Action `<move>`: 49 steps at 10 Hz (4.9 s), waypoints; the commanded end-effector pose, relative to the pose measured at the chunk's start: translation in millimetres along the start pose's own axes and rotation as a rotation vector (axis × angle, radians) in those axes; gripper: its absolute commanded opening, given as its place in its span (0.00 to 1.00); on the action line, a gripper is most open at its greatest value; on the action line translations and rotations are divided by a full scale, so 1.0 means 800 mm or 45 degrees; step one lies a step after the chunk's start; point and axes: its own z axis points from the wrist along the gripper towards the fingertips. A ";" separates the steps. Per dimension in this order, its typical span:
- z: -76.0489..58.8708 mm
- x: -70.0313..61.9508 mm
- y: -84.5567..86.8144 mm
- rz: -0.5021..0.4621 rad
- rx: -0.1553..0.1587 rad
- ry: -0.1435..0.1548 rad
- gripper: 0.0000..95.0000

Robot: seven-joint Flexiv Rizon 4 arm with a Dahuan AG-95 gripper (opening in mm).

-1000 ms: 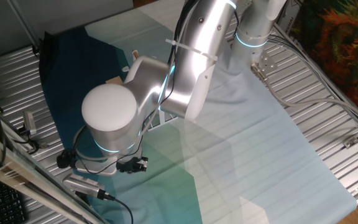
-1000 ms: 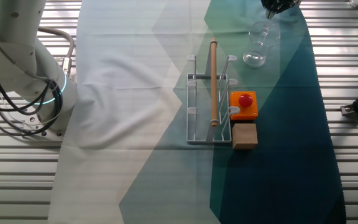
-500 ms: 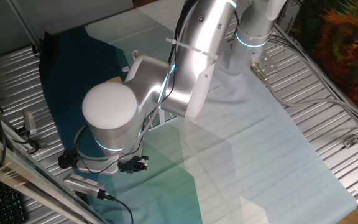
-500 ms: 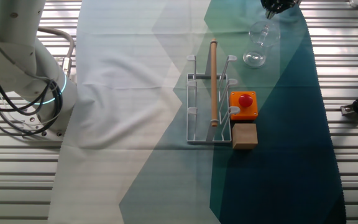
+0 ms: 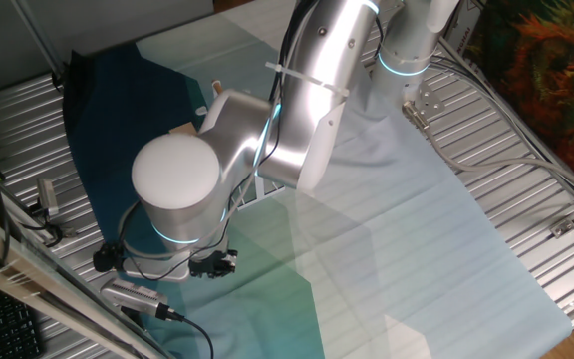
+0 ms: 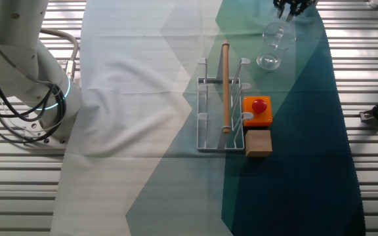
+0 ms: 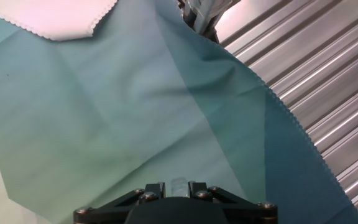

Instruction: Put the cup on the cup rack

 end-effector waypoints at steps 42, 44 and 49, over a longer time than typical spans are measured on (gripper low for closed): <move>0.018 0.010 -0.002 -0.056 0.011 -0.031 0.20; 0.019 0.011 -0.003 -0.067 0.014 -0.035 0.20; 0.020 0.012 -0.004 -0.086 0.017 -0.037 0.20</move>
